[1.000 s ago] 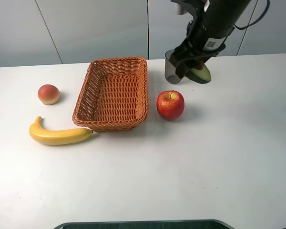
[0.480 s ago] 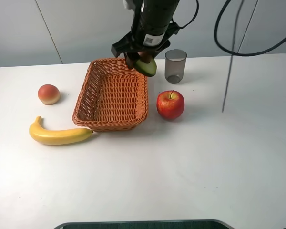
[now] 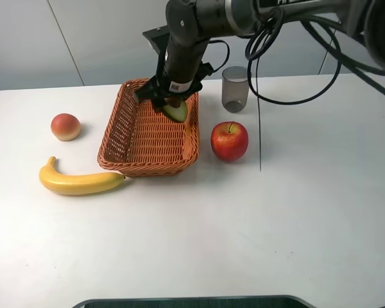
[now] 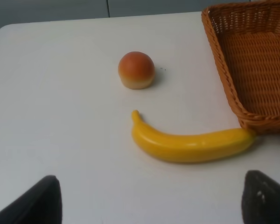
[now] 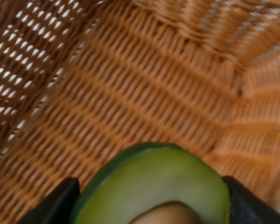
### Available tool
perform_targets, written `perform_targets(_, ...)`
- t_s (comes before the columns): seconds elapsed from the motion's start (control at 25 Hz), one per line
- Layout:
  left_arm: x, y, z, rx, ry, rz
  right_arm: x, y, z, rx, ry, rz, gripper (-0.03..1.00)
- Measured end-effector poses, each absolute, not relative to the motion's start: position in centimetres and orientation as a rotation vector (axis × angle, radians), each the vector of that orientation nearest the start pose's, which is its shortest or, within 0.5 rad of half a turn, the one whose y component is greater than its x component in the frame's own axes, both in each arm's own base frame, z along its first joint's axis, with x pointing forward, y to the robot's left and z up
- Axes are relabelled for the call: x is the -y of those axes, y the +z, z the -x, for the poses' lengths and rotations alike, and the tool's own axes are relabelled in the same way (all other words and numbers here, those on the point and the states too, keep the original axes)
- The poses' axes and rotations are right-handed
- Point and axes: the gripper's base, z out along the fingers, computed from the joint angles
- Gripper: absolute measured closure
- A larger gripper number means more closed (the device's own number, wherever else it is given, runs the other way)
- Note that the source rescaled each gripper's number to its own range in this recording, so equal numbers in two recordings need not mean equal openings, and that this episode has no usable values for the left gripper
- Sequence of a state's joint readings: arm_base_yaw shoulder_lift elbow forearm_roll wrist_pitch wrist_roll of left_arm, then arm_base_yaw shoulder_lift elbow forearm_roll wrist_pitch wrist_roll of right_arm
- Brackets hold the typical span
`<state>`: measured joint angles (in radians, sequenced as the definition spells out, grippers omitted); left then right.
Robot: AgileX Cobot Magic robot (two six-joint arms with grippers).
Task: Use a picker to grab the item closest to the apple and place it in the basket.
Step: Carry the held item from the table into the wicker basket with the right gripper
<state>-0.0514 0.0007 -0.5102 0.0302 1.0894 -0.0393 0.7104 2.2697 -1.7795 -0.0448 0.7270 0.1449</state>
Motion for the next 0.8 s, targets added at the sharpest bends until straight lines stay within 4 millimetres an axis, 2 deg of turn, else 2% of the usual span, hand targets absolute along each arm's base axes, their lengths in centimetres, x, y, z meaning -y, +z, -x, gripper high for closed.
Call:
perform_targets(0.16, -0.28, 27.78, 0.71, -2.063, -0.02, -0.01, -32.73, 14.6, -36.66, -2.59, 0.216, 0.822, 0.94)
perform_targets(0.4, -0.28, 27.78, 0.71, -2.063, -0.02, -0.01, -32.81, 14.54, -36.62, -2.588, 0.217, 0.824, 0.94)
perform_targets(0.44, -0.28, 27.78, 0.71, -2.063, -0.02, -0.01, -32.78, 14.53, -36.6, -2.592, 0.215, 0.825, 0.91)
perform_targets(0.48, -0.28, 27.78, 0.71, -2.063, -0.02, -0.01, -32.77, 14.52, -36.58, -2.594, 0.213, 0.826, 0.82)
perform_targets(0.56, -0.28, 27.78, 0.71, -2.063, -0.02, -0.01, -32.73, 14.49, -36.54, -2.601, 0.209, 0.828, 0.47)
perform_targets(0.68, -0.28, 27.78, 0.71, -2.063, -0.02, -0.01, -32.67, 14.45, -36.48, -2.61, 0.204, 0.831, 0.09)
perform_targets(0.72, -0.28, 27.78, 0.71, -2.063, -0.02, -0.01, -32.64, 14.44, -36.45, -2.614, 0.201, 0.832, 0.02)
perform_targets(0.8, -0.28, 27.78, 0.71, -2.063, -0.02, -0.01, -32.62, 14.8, -36.43, -2.609, 0.204, 0.83, -0.02)
